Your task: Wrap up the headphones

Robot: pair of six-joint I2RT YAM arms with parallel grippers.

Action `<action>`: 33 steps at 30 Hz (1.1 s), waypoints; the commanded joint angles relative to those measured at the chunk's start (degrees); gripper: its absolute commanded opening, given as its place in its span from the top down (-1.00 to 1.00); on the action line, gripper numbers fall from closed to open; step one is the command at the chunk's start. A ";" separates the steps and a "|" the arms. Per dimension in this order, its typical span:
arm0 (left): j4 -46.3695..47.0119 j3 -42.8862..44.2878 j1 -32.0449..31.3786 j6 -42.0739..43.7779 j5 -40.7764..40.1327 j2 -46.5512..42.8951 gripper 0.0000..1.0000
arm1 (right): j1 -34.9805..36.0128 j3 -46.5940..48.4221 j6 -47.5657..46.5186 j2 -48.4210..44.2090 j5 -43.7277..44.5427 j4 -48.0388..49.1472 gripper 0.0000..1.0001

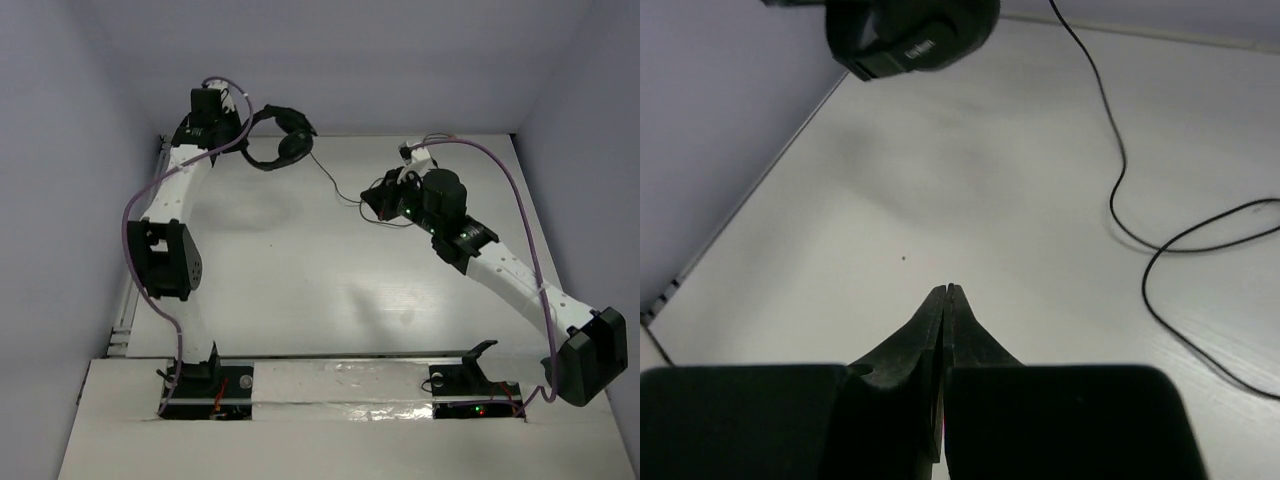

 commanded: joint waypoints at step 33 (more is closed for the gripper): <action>0.68 -18.11 -13.45 -3.22 28.45 -40.13 1.00 | -8.74 13.21 -8.17 25.56 -20.65 25.41 -0.77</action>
